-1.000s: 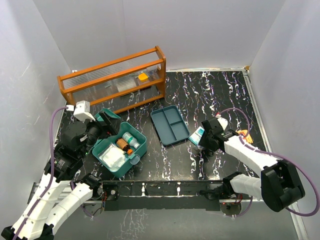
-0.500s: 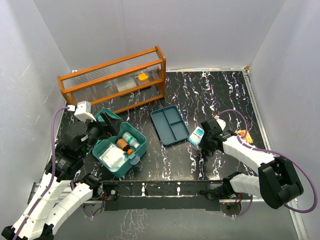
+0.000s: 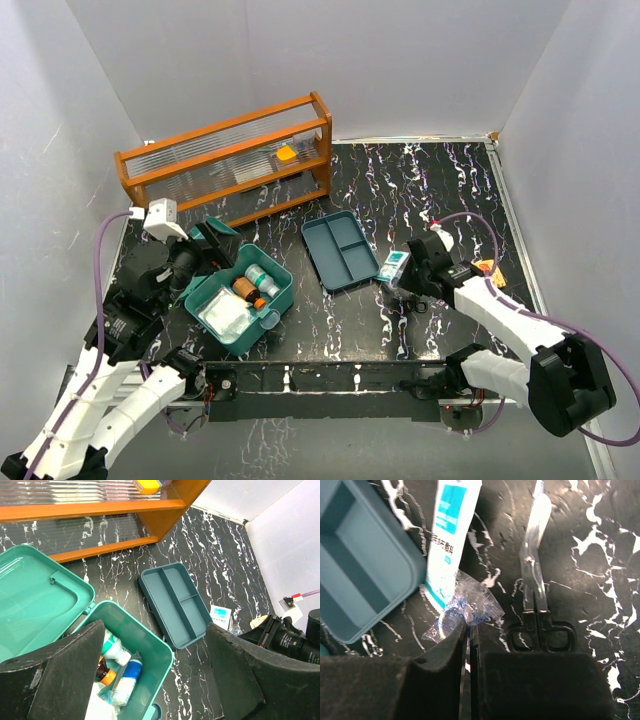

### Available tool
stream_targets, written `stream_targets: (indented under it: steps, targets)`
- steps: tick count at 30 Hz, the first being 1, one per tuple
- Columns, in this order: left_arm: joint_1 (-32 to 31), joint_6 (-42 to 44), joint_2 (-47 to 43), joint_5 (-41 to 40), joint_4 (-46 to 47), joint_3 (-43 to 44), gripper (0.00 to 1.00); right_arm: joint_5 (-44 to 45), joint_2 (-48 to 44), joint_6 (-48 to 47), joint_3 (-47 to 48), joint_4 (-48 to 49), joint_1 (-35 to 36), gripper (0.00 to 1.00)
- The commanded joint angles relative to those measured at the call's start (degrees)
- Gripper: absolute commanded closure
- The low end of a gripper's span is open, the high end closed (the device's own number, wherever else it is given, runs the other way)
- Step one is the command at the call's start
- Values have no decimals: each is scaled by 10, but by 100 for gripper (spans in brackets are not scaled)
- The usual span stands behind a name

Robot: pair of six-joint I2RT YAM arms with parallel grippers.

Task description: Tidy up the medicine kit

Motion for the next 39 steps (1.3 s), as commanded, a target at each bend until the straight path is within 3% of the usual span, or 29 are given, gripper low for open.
stream_targets:
  steps: [1,11,18,30,39]
  targets:
    - [0,4,8,-5,-2,29,19,-25,-8,-33,46,41,-3,97]
    - [0,-4,-2,-14,-20,37,19,-39,41,-103,139,44,-3,96]
    - [0,-6,-4,-16,-21,36,19,-66,52,-129,144,73,-3,94]
    - [0,-8,3,-13,-27,41,19,-122,200,-214,240,116,-2,94]
    - [0,-11,4,-11,-36,49,19,-119,385,-289,387,99,0,94]
